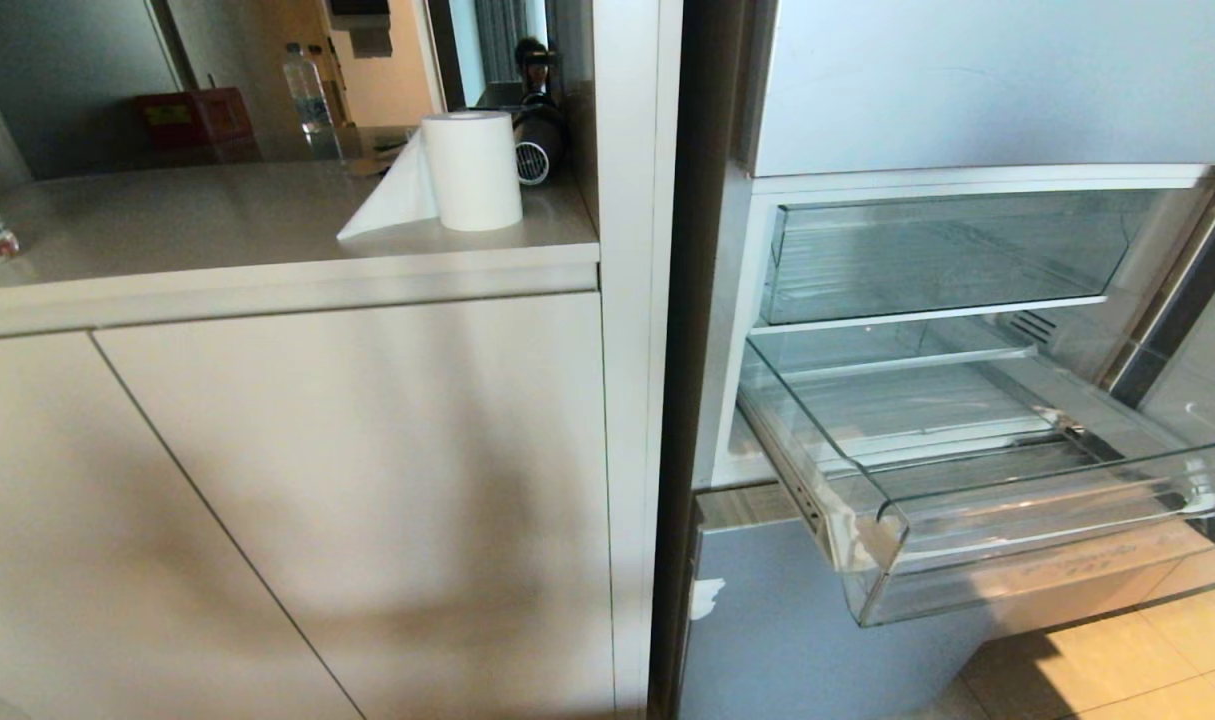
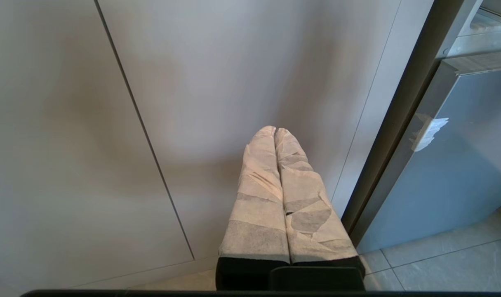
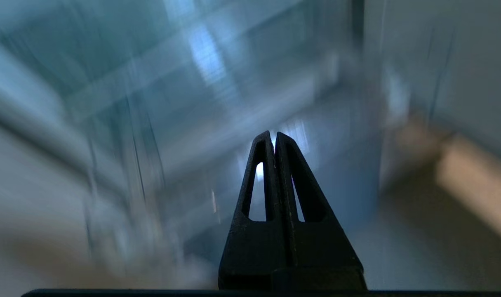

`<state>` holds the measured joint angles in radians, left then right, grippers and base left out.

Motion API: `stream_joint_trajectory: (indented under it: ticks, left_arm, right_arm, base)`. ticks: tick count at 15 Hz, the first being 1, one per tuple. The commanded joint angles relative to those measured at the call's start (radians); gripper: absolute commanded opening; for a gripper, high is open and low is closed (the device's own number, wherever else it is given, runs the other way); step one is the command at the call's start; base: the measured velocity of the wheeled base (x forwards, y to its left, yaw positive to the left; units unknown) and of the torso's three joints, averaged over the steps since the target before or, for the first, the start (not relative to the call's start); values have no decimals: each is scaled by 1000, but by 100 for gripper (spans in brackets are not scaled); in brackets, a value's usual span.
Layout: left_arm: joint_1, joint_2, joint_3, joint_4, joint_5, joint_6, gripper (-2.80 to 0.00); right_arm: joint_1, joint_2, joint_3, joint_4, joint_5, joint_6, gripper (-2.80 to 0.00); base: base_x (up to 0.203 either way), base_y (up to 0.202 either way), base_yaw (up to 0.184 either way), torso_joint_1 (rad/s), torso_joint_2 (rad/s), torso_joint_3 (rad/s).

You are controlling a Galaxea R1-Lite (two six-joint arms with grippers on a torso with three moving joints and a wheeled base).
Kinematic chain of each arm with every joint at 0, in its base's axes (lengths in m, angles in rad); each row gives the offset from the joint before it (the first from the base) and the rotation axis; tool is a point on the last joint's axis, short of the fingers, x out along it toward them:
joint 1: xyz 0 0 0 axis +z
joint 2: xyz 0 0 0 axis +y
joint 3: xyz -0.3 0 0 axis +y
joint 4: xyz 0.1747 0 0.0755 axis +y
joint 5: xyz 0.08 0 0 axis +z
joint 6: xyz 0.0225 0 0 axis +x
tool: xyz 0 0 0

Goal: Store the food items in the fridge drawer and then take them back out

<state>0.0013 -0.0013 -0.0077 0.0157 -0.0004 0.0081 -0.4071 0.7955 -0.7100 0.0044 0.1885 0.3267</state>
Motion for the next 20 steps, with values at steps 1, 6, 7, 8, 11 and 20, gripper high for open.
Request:
stream_joint_trajectory:
  ticks: [1, 6, 7, 8, 11, 20]
  left_arm:
    - [0, 0, 0, 0, 0, 0, -280]
    - [0, 0, 0, 1, 0, 1, -280]
    - [0, 0, 0, 0, 0, 0, -280]
    - [0, 0, 0, 0, 0, 0, -280]
    - [0, 0, 0, 0, 0, 0, -280]
    - [0, 0, 0, 0, 0, 0, -280]
  right_arm:
    - [142, -133, 89, 270, -82, 5, -280]
    - [209, -263, 319, 364, -186, 82, -280]
    - [217, -256, 327, 365, -187, 75, -280]
    - [224, -221, 326, 363, -186, 74, -280]
    - [239, -5, 293, 319, -171, 40, -280]
    - [319, 853, 67, -244, -16, -57, -280]
  base:
    - [0, 0, 0, 0, 0, 0]
    - [0, 0, 0, 0, 0, 0]
    - [0, 0, 0, 0, 0, 0]
    - [0, 0, 0, 0, 0, 0]
    - [0, 0, 0, 0, 0, 0]
    - [0, 0, 0, 0, 0, 0]
